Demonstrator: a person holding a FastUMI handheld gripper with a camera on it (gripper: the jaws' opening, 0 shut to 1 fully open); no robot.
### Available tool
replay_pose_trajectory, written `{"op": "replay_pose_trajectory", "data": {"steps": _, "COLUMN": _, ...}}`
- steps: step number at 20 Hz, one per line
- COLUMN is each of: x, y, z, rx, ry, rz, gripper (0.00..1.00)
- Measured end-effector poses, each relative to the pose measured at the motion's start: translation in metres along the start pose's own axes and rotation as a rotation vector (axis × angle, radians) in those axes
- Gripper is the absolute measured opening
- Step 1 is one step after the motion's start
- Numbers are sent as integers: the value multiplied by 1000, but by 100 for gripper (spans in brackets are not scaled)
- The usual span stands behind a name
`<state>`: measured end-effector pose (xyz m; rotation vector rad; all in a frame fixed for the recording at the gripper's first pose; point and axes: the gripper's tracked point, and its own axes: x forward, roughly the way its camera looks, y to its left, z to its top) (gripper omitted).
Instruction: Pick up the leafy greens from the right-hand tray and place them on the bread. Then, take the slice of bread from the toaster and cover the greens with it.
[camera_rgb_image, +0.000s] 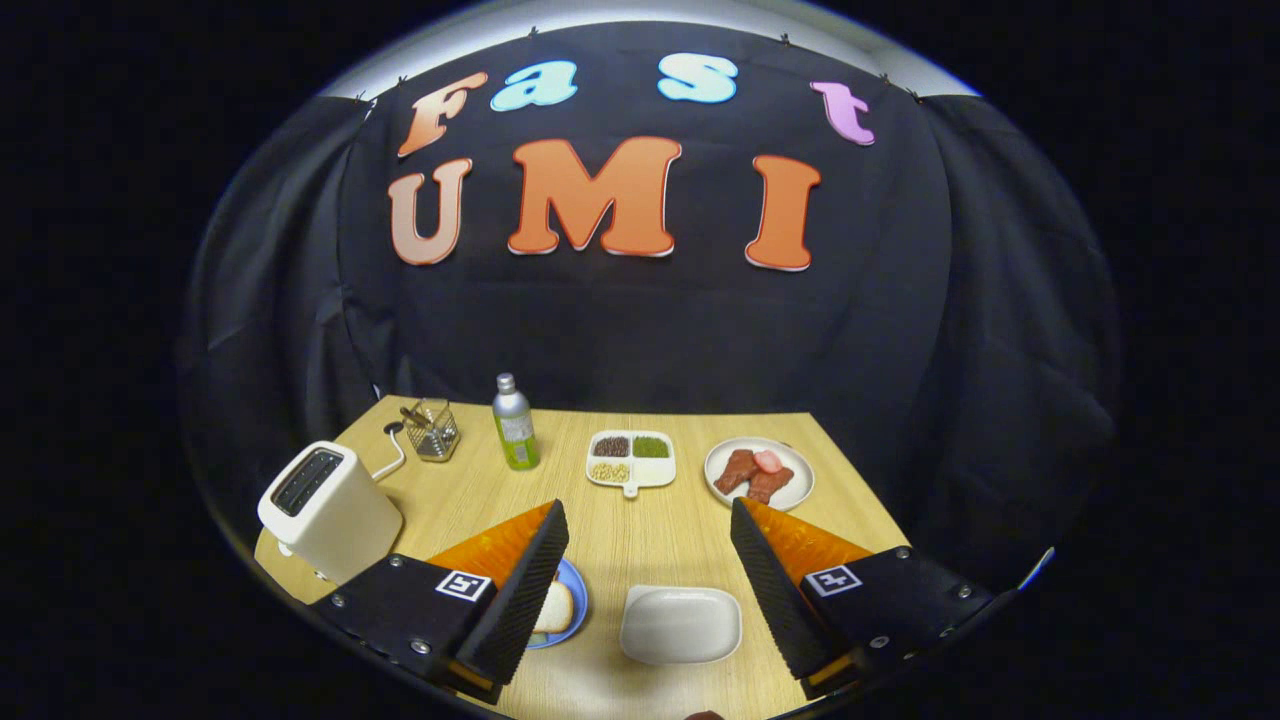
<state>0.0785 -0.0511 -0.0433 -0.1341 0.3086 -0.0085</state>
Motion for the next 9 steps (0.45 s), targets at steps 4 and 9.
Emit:
{"op": "replay_pose_trajectory", "data": {"steps": 4, "x": -34, "y": -26, "z": 43, "rx": 27, "ry": -105, "rz": -40, "gripper": 98}}
{"op": "replay_pose_trajectory", "data": {"steps": 9, "x": -74, "y": -61, "z": 70, "rx": 36, "ry": -196, "rz": -110, "gripper": 98}}
